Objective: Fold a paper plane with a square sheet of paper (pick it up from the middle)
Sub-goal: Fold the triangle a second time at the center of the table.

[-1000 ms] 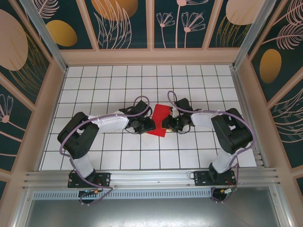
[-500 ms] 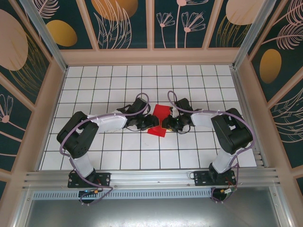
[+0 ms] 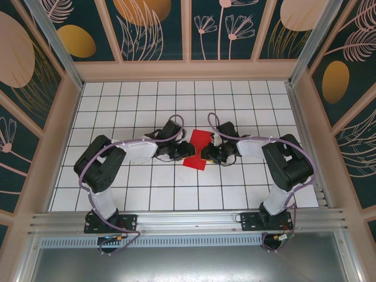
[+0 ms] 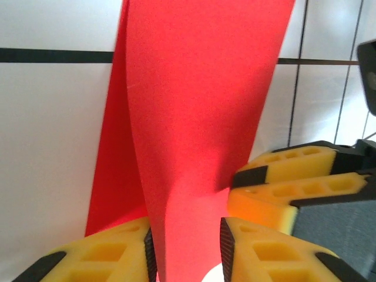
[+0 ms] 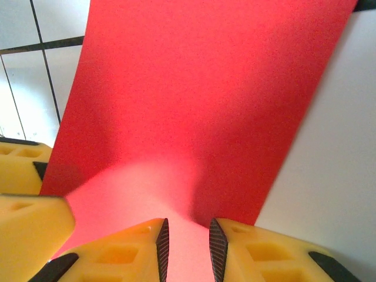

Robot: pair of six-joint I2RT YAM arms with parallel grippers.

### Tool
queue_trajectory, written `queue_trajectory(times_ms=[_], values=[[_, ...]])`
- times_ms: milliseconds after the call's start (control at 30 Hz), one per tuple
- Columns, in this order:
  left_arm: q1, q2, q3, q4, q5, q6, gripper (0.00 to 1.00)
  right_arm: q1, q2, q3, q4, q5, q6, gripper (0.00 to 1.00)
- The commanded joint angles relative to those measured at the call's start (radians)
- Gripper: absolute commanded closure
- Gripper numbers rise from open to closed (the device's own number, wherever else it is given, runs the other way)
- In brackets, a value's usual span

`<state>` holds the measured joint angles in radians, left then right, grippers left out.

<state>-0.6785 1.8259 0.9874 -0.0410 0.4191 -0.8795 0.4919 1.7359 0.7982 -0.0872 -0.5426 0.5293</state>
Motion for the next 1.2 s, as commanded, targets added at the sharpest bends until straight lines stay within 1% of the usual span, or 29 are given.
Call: queue_trajectory(times_ms=[0,67,200,333,400,467,567,600,667,800,967,1067,1167], values=[[0.009,0.01,-0.01,-0.018,-0.006,0.004,0.66,-0.013,0.069,-0.038,-0.079,0.199,-0.055,0.7],[0.014,0.006,-0.01,-0.021,-0.014,0.003,0.68,-0.012,0.041,-0.029,-0.062,0.179,-0.052,0.7],[0.018,-0.002,-0.051,0.002,-0.017,-0.011,0.74,-0.012,-0.011,0.004,-0.023,0.122,-0.048,0.7],[0.026,-0.016,-0.076,0.025,-0.033,-0.026,0.85,-0.014,-0.064,0.039,0.026,0.084,-0.023,0.7],[0.031,-0.036,-0.095,0.036,-0.049,-0.033,0.93,-0.016,-0.086,0.057,0.048,0.082,-0.003,0.7],[0.037,-0.063,-0.119,0.043,-0.071,-0.043,0.97,-0.018,-0.098,0.069,0.065,0.087,0.014,0.7],[0.045,-0.106,-0.164,0.058,-0.105,-0.067,0.98,-0.015,-0.093,0.087,0.087,0.09,0.039,0.7],[0.046,-0.148,-0.181,0.063,-0.116,-0.076,0.99,-0.011,-0.086,0.094,0.089,0.09,0.041,0.7],[0.046,-0.182,-0.205,0.069,-0.133,-0.09,0.98,0.002,-0.071,0.114,0.089,0.092,0.043,0.7],[0.048,-0.234,-0.249,0.085,-0.144,-0.118,0.98,0.03,-0.022,0.161,0.086,0.098,0.047,0.71],[0.048,-0.237,-0.273,0.085,-0.144,-0.15,0.97,0.05,0.048,0.21,0.066,0.109,0.053,0.76],[0.048,-0.237,-0.293,0.103,-0.142,-0.192,0.97,0.05,0.091,0.227,0.045,0.125,0.064,0.78],[0.049,-0.249,-0.315,0.129,-0.144,-0.231,0.96,0.05,0.114,0.236,0.047,0.135,0.067,0.79]])
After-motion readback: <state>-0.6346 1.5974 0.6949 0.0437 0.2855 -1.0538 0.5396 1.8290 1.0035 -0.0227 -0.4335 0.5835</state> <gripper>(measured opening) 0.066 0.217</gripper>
